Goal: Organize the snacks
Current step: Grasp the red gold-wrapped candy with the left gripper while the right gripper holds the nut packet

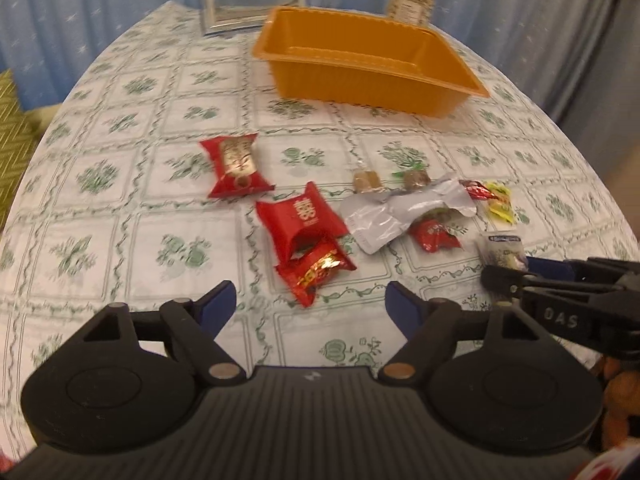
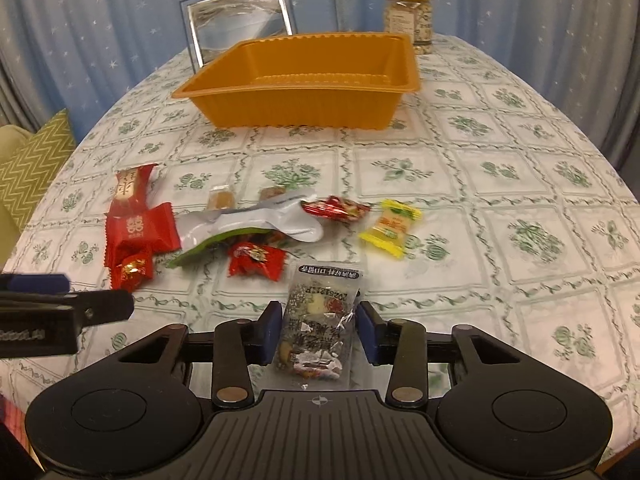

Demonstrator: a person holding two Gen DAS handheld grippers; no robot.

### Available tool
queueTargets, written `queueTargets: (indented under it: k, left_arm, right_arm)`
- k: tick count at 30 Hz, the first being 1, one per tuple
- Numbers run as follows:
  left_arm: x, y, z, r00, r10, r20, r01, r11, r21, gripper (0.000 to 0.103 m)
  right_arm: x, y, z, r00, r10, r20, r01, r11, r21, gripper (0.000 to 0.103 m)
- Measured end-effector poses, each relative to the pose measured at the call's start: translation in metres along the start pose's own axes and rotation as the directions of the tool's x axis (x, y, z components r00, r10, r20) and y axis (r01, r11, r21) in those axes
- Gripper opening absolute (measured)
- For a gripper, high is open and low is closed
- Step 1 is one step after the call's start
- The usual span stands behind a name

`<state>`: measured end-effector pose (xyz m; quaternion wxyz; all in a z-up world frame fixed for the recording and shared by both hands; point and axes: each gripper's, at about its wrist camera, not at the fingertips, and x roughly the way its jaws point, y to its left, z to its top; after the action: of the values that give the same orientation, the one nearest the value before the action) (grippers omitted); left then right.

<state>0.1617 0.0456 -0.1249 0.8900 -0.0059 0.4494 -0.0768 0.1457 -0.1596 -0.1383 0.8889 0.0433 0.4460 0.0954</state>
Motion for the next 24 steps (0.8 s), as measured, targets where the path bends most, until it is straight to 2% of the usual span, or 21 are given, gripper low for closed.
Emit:
queueTargets:
  k: [4, 11, 15, 20, 24]
  left_arm:
    - [0.013, -0.001, 0.004, 1.0, -0.024, 0.003, 0.024, 0.998, 0.059, 0.063]
    - [0.021, -0.002, 0.004, 0.999, -0.048, 0.002, 0.048, 0.998, 0.044, 0.047]
    - [0.012, -0.015, -0.001, 0.999, -0.052, 0.01, 0.052, 0.998, 0.038, 0.04]
    - [0.006, -0.031, -0.007, 0.998, -0.061, 0.014, 0.061, 0.997, 0.044, 0.039]
    - [0.008, -0.04, -0.01, 0.999, -0.038, 0.026, 0.037, 0.997, 0.067, 0.036]
  right_arm:
    - [-0.004, -0.009, -0.001, 1.0, -0.017, 0.001, 0.017, 1.0, 0.02, 0.04]
    - [-0.005, -0.018, 0.0, 1.0, -0.021, 0.003, 0.021, 0.999, 0.042, 0.04]
    - [-0.007, -0.021, 0.0, 1.0, -0.025, 0.008, 0.024, 0.998, 0.051, 0.04]
    - [-0.01, -0.026, -0.001, 0.999, -0.034, 0.014, 0.033, 0.998, 0.058, 0.039]
    - [-0.01, -0.031, -0.002, 0.999, -0.037, 0.015, 0.036, 0.997, 0.068, 0.039]
